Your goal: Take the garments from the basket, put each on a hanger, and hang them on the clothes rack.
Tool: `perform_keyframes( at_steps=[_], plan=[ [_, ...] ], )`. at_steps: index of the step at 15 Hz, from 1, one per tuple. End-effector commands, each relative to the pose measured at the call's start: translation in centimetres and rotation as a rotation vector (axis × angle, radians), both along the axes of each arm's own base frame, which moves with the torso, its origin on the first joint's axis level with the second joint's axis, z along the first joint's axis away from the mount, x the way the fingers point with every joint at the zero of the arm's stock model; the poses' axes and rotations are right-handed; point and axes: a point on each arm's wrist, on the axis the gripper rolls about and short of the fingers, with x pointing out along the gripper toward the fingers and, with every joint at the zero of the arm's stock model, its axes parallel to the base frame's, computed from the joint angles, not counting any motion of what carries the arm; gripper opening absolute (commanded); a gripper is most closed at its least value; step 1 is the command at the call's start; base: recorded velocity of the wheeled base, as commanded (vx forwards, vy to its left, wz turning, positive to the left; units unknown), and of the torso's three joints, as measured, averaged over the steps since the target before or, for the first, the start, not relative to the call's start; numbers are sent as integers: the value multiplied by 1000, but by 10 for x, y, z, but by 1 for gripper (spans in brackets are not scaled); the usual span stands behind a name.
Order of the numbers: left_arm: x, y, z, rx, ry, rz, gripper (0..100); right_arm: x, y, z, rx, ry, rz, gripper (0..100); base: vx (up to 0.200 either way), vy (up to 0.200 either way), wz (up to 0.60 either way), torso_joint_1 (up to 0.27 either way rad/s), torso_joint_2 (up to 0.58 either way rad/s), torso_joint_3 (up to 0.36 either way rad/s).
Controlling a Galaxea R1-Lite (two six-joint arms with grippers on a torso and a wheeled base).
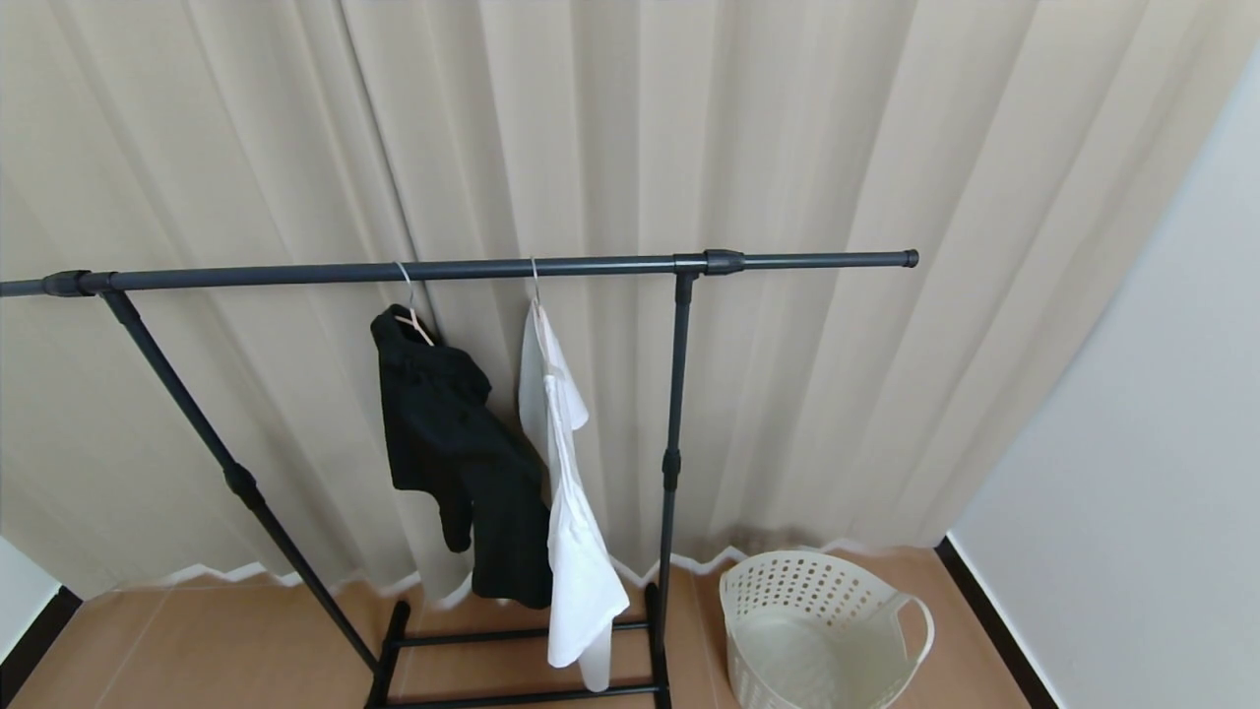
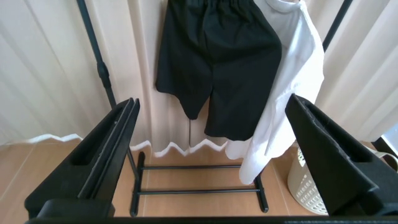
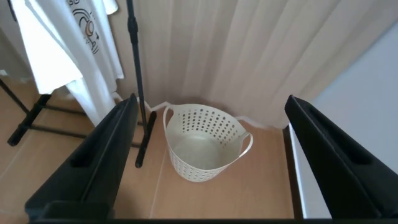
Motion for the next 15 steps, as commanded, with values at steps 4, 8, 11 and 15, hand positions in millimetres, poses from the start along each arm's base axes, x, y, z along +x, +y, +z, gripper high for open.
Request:
perform_keyframes(
  at_steps=[4, 8, 11, 15],
  plan=[
    [0, 0, 0, 0, 1, 1, 100, -8, 2, -3, 8, -87, -79, 100, 0, 0, 0, 0, 0, 0],
    [0, 0, 0, 0, 1, 1, 100, -9, 4, -6, 25, -180, -13, 100, 0, 0, 0, 0, 0, 0],
    [0, 0, 0, 0, 1, 1, 100, -8, 5, -12, 91, -153, 15, 100, 0, 0, 0, 0, 0, 0],
    [0, 0, 0, 0, 1, 1, 100, -8, 5, -12, 96, -152, 13, 100, 0, 0, 0, 0, 0, 0]
  ],
)
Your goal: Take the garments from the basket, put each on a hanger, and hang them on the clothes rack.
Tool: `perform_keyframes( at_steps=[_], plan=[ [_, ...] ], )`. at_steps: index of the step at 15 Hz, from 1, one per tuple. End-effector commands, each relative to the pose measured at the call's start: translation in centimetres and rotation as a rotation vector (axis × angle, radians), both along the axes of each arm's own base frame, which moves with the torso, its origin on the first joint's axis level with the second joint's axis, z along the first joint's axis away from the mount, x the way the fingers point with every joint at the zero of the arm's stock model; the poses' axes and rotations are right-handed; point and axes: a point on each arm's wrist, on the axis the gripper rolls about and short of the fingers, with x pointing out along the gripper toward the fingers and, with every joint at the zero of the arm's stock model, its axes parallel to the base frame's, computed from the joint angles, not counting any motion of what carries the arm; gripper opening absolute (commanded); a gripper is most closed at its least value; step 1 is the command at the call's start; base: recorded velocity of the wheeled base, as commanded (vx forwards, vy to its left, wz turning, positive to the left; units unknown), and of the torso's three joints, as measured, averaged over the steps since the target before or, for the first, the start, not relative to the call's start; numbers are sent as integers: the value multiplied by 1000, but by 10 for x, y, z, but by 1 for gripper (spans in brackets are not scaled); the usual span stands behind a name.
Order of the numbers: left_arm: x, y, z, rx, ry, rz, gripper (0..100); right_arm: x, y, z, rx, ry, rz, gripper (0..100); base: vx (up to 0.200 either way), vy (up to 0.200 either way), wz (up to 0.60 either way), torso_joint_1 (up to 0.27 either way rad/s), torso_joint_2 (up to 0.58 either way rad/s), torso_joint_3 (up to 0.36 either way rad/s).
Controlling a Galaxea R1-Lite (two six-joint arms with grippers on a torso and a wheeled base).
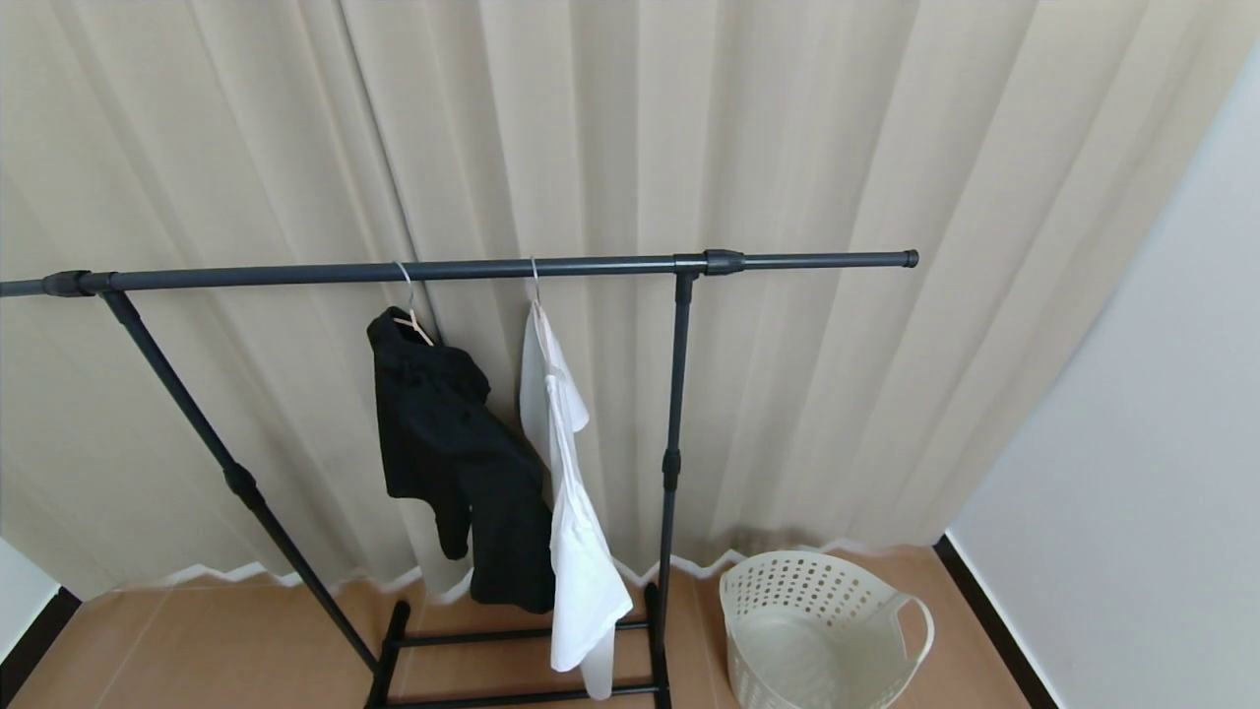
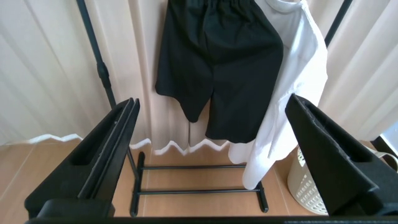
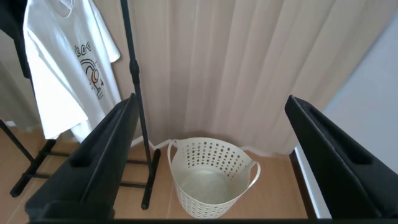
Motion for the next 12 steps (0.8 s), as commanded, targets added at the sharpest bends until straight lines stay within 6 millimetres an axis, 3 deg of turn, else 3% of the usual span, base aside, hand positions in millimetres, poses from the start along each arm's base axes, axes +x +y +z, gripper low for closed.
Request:
perform_keyframes(
  at_steps=[1, 12],
  plan=[
    [0, 0, 0, 0, 1, 1, 100, 0, 0, 0, -1, 0, 1, 100, 0, 0, 0, 0, 0, 0],
    [0, 0, 0, 0, 1, 1, 100, 0, 0, 0, -1, -1, 0, 100, 0, 0, 0, 0, 0, 0]
  ],
)
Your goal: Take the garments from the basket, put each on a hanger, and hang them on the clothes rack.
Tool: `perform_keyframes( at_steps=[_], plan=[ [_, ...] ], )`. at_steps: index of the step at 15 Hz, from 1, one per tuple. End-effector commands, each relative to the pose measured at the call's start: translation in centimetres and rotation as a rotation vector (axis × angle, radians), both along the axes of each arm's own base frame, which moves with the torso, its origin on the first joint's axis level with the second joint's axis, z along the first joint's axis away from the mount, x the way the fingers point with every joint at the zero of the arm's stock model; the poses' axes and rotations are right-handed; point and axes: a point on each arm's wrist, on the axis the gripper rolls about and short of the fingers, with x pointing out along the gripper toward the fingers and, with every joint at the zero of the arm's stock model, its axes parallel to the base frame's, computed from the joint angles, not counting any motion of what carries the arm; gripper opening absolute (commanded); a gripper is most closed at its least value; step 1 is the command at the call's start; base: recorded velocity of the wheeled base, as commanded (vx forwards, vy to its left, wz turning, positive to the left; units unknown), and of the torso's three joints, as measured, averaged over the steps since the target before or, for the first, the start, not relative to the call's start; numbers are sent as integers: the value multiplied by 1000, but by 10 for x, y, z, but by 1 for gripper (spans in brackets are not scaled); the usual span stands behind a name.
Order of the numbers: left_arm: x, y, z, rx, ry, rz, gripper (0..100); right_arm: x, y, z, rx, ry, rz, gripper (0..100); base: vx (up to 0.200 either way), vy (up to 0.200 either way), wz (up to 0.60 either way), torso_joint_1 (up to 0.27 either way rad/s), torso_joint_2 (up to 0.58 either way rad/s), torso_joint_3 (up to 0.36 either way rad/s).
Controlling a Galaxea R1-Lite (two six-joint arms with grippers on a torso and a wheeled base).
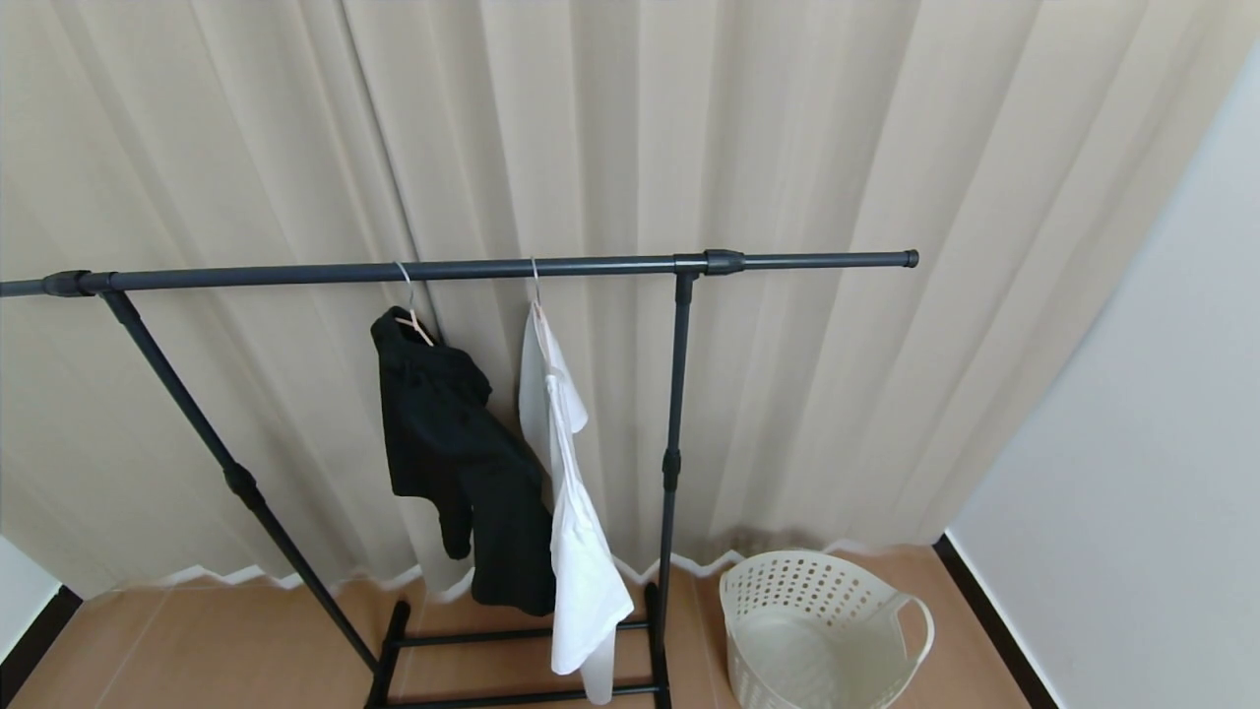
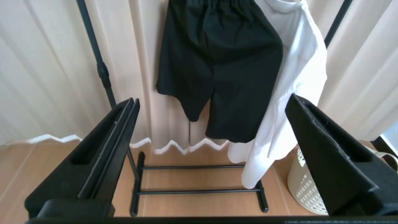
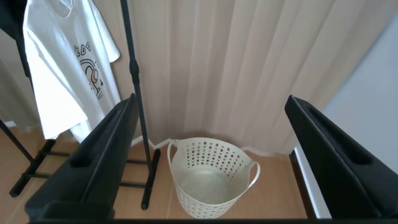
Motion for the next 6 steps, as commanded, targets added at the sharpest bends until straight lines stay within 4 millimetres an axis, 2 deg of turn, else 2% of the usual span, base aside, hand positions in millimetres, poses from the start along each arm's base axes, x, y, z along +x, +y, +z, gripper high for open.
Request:
perform_keyframes(
  at_steps=[1, 6],
  plan=[
    [0, 0, 0, -1, 1, 1, 100, 0, 0, 0, -1, -1, 1, 100, 0, 0, 0, 0, 0, 0],
    [0, 0, 0, -1, 1, 1, 100, 0, 0, 0, -1, -1, 1, 100, 0, 0, 0, 0, 0, 0]
  ],
)
